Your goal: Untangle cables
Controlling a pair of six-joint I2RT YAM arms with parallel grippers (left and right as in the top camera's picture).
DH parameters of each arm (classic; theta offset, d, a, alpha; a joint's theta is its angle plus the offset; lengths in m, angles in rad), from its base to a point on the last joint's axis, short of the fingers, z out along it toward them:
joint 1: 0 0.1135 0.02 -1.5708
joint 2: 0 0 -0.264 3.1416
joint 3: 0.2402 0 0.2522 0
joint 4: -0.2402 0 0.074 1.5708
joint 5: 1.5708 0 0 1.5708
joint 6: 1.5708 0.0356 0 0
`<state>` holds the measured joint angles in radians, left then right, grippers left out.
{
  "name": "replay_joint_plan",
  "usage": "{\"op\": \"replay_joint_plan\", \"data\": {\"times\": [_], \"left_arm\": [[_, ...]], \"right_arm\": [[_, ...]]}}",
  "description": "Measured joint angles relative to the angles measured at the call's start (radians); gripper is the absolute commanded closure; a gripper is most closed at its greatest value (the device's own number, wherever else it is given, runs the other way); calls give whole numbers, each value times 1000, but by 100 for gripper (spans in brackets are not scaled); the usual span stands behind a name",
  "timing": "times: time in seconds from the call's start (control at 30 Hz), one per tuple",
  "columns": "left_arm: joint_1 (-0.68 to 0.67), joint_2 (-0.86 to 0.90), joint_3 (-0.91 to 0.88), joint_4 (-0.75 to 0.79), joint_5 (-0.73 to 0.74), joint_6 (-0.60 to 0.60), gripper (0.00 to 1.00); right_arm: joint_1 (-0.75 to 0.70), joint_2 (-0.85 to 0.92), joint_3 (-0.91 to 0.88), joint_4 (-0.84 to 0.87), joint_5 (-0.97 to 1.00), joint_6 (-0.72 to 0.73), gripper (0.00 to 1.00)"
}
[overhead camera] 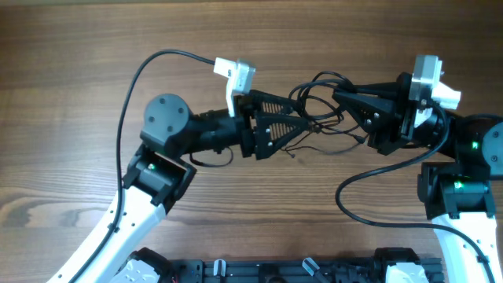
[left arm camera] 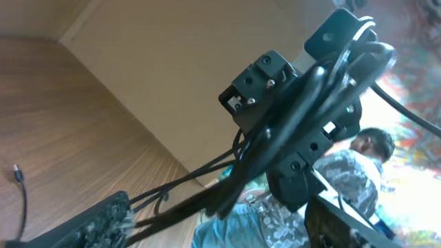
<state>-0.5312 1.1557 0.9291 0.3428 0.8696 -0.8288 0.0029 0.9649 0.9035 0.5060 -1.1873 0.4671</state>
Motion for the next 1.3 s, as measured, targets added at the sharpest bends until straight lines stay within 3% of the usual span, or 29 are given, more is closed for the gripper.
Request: {"op": "replay_joint_plan", "data": {"times": [0.13,0.27,0.37,0.53,0.8,0.87,0.97,1.13,1.3], "left_arm": [[-47,14,0,-14,-112,-31,33],[-78,27,1,-141,-243,-48,41],[-82,38,1,-244,-352,-65,42],[-81,43,1,-255,-482,-126,41],[-81,43,1,-254,-464,-156,51],[-81,43,1,-253,-453,-210,42],[-81,43,1,-245,-441,-347,39],[-81,43,0,-130,-389,-497,38],[-93,43,0,-79,-378,-591,45]], "right_arm": [[0,0,0,0,-1,0,96],[0,0,0,7,-1,-5,96],[0,0,0,28,-2,-10,96],[0,-5,0,44,-23,-24,96],[0,-6,0,-28,117,-45,96],[0,-6,0,-74,205,-52,96],[0,-6,0,-87,298,-89,96],[0,-6,0,-158,348,-179,96],[0,-6,0,-205,345,-256,96]]}}
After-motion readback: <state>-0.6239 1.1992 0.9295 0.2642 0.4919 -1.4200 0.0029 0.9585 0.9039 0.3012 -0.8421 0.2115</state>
